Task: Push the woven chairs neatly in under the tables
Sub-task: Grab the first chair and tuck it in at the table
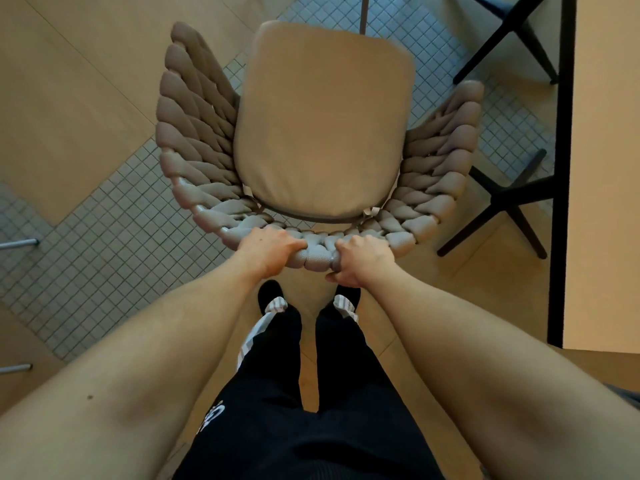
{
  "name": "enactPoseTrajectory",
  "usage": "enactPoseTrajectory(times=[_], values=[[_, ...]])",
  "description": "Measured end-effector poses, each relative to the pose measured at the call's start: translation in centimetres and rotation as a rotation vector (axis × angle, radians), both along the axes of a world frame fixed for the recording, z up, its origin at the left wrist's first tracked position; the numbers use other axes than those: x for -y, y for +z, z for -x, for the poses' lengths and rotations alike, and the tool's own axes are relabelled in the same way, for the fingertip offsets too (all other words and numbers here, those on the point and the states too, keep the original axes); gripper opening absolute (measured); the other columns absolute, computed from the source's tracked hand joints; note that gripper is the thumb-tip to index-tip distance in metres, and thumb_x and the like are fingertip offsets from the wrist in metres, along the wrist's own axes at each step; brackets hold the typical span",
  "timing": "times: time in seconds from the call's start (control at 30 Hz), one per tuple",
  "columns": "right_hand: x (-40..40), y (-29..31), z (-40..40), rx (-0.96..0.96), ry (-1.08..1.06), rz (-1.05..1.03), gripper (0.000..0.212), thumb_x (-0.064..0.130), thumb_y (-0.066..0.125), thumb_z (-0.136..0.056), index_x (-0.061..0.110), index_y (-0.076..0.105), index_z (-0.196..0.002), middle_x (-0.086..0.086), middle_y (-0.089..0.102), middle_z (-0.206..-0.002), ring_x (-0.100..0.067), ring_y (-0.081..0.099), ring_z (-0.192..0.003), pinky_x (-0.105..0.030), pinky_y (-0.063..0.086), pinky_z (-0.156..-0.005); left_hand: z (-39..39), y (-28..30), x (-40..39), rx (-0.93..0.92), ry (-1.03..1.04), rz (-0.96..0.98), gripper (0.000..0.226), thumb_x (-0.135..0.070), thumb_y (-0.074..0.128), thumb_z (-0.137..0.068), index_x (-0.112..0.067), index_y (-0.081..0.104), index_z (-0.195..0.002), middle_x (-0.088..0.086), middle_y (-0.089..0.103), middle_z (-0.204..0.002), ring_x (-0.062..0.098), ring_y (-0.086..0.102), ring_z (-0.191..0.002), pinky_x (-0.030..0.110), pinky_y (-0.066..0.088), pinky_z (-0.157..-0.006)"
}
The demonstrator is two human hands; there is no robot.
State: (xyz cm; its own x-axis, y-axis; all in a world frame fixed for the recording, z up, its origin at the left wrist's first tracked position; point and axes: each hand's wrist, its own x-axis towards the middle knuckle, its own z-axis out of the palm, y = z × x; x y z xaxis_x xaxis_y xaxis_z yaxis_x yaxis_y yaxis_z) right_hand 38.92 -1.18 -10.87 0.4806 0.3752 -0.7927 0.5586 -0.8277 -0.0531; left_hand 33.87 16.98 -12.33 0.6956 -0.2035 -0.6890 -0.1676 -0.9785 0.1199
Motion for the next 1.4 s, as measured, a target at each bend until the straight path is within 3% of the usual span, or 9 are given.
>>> enactPoseTrajectory(times=[0.17, 0.33, 0.47, 0.57, 0.83, 1.0, 1.13, 1.4], values=[[-4.6, -0.4, 2.4, -0.012, -0.133, -0.085, 0.065, 0.062, 0.067, -0.088, 0.019, 0.051, -0.134, -0.006, 0.062, -0.128, -0.029, 0.060, -0.119, -0.039, 0.039, -0.072, -0.2, 0.8, -4.9, 0.033, -0.087, -0.076, 0.042, -0.021, 0.051, -0.097, -0.044, 0.048, -0.132, -0.005, 0.061, -0.118, 0.021, 0.060, -0.110, 0.040, 0.043, -0.085], [-7.2, -1.5, 3.1, -0.062, -0.235, -0.138, 0.070, 0.062, 0.073, -0.084, 0.018, 0.049, -0.133, -0.004, 0.061, -0.129, -0.031, 0.058, -0.121, -0.044, 0.049, -0.088, -0.2, -0.1, -8.0, 0.081, -0.128, -0.199, 0.050, -0.022, 0.051, -0.097, -0.046, 0.043, -0.140, -0.010, 0.064, -0.126, 0.021, 0.059, -0.117, 0.043, 0.038, -0.102], [-5.5, -1.3, 2.2, -0.104, -0.093, -0.193, 0.060, 0.054, 0.070, -0.089, 0.018, 0.047, -0.131, -0.008, 0.060, -0.129, -0.033, 0.058, -0.120, -0.039, 0.043, -0.081, -0.2, 0.2, -6.3, 0.018, -0.063, -0.295, 0.044, -0.020, 0.061, -0.091, -0.034, 0.050, -0.131, -0.003, 0.063, -0.126, 0.028, 0.055, -0.120, 0.049, 0.034, -0.105], [-2.9, -1.5, 0.5, -0.122, 0.122, -0.162, 0.064, 0.055, 0.072, -0.086, 0.022, 0.043, -0.133, -0.008, 0.060, -0.128, -0.034, 0.061, -0.117, -0.042, 0.049, -0.084, -0.5, 1.0, -3.8, -0.025, -0.016, -0.310, 0.037, -0.023, 0.061, -0.091, -0.029, 0.051, -0.126, 0.001, 0.061, -0.127, 0.030, 0.053, -0.122, 0.051, 0.032, -0.105], [3.5, -0.8, -4.9, -0.084, 0.409, 0.030, 0.074, 0.057, 0.076, -0.082, 0.036, 0.041, -0.143, -0.002, 0.062, -0.131, -0.029, 0.062, -0.119, -0.039, 0.047, -0.088, -0.5, 1.1, 5.1, -0.041, 0.106, -0.005, 0.032, -0.026, 0.064, -0.088, -0.027, 0.052, -0.117, 0.002, 0.061, -0.117, 0.029, 0.060, -0.110, 0.044, 0.043, -0.086], [5.5, -0.3, -7.0, -0.007, 0.453, 0.093, 0.069, 0.064, 0.077, -0.077, 0.036, 0.051, -0.134, 0.000, 0.065, -0.125, -0.026, 0.065, -0.114, -0.038, 0.052, -0.088, -1.2, 0.8, 10.3, -0.084, 0.253, 0.037, 0.045, -0.014, 0.063, -0.089, -0.018, 0.049, -0.131, 0.006, 0.059, -0.126, 0.034, 0.056, -0.120, 0.058, 0.040, -0.103], [6.4, -0.7, -6.8, 0.091, 0.507, 0.114, 0.068, 0.078, 0.062, -0.079, 0.036, 0.051, -0.132, 0.003, 0.066, -0.125, -0.022, 0.062, -0.115, -0.044, 0.039, -0.101, -1.5, 0.0, 10.1, -0.055, 0.258, 0.086, 0.047, -0.007, 0.051, -0.094, -0.028, 0.045, -0.136, 0.009, 0.059, -0.124, 0.036, 0.057, -0.117, 0.051, 0.044, -0.092], [5.5, -0.2, -5.9, 0.094, 0.458, 0.101, 0.064, 0.077, 0.057, -0.084, 0.033, 0.053, -0.130, 0.001, 0.065, -0.122, -0.025, 0.060, -0.114, -0.044, 0.040, -0.096, -1.1, -0.2, 8.7, -0.018, 0.199, 0.141, 0.041, -0.009, 0.049, -0.095, -0.027, 0.049, -0.131, 0.009, 0.060, -0.119, 0.035, 0.059, -0.111, 0.044, 0.041, -0.076]])
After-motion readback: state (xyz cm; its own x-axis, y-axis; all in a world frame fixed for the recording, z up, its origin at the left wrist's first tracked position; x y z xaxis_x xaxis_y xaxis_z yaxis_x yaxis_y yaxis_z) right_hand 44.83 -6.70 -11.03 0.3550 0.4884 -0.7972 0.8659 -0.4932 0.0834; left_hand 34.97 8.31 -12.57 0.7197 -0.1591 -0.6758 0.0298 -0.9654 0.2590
